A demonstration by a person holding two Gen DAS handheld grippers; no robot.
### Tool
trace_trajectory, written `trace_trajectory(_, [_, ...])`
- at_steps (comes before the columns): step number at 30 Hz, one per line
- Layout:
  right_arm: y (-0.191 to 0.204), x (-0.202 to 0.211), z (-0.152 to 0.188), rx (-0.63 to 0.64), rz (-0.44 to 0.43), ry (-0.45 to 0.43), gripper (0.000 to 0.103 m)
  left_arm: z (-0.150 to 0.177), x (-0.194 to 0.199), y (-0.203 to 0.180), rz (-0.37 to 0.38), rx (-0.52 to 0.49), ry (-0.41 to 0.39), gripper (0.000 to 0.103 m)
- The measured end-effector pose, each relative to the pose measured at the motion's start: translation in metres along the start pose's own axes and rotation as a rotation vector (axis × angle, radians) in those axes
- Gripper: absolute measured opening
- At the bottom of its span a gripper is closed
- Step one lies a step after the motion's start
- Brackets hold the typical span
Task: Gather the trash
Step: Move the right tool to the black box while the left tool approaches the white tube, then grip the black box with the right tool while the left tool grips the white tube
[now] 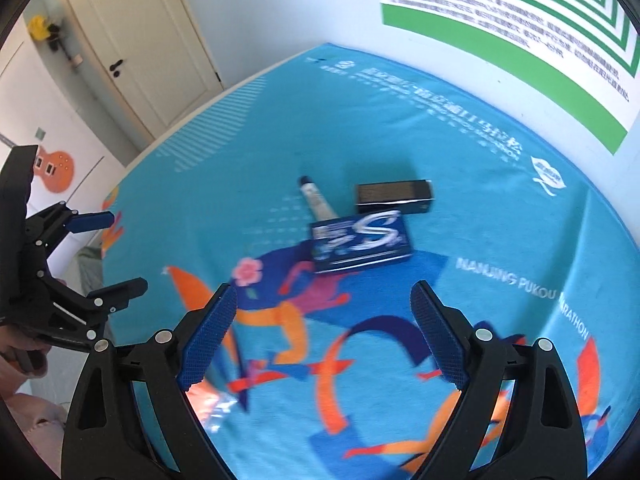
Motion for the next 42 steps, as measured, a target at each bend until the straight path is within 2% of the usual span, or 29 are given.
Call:
trace_trajectory(6, [-0.034, -0.017, -0.004, -0.007, -0.001, 0.022, 0.088, -0.032, -0.027, -0.028, 0.025, -0.039, 0.016, 0.096])
trace_trajectory(11, [-0.057, -0.038, -0.015, -0.014, -0.028, 0.037, 0.088, -0.059, -0.057, -0.035, 0.026, -0.016, 0.038, 0.096])
trace_trajectory(16, [-0.062, -0.064, -0.030, 0.001, -0.066, 0.053, 0.088, -0.081, -0.090, -0.032, 0.009, 0.033, 0.066, 0.096])
trace_trajectory(23, [-0.062, -0.100, -0.038, 0.011, -0.115, 0.079, 0.088, -0.088, -0.126, -0.027, 0.019, 0.113, 0.119, 0.096])
trace_trajectory(29, [-0.061, -0.117, -0.036, 0.011, -0.138, 0.095, 0.088, -0.090, -0.144, -0.029, 0.050, 0.171, 0.132, 0.096])
trace_trajectory(31, [-0.061, -0.122, -0.037, 0.015, -0.141, 0.098, 0.088, -0.090, -0.149, -0.030, 0.066, 0.184, 0.132, 0.091])
trace_trajectory(33, [-0.063, -0.126, -0.037, 0.021, -0.139, 0.099, 0.088, -0.087, -0.154, -0.034, 0.104, 0.211, 0.145, 0.074])
trace_trajectory(34, [-0.064, -0.128, -0.037, 0.025, -0.137, 0.100, 0.087, -0.086, -0.156, -0.035, 0.118, 0.218, 0.151, 0.074])
trace_trajectory(35, [-0.066, -0.130, -0.038, 0.018, -0.146, 0.097, 0.086, -0.087, -0.156, -0.036, 0.119, 0.216, 0.136, 0.070])
trace_trajectory(36, [-0.068, -0.130, -0.040, 0.005, -0.154, 0.087, 0.080, -0.088, -0.156, -0.038, 0.127, 0.207, 0.129, 0.065])
trace_trajectory(37, [-0.070, -0.129, -0.043, -0.010, -0.158, 0.085, 0.080, -0.089, -0.155, -0.040, 0.137, 0.199, 0.119, 0.059])
trace_trajectory(38, [-0.074, -0.129, -0.044, -0.012, -0.147, 0.087, 0.079, -0.091, -0.153, -0.043, 0.162, 0.195, 0.105, 0.039])
trace_trajectory(39, [-0.078, -0.127, -0.046, -0.012, -0.139, 0.078, 0.070, -0.092, -0.152, -0.046, 0.175, 0.185, 0.106, 0.033])
trace_trajectory(40, [-0.080, -0.124, -0.050, -0.020, -0.141, 0.063, 0.059, -0.093, -0.153, -0.046, 0.170, 0.172, 0.111, 0.031])
trace_trajectory(42, [-0.089, -0.118, -0.059, -0.056, -0.147, 0.051, 0.048, -0.094, -0.153, -0.049, 0.186, 0.164, 0.112, 0.017])
Point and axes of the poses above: each gripper's, at about its wrist camera, not at the fingertips, and x roughly against the way its jaws point, y to its left, z to its underside, the point moved 10 cm from there along -x, roughly the way its jaws point, and after that the axes turned 11 degrees about -y, right-handed, at the moved point
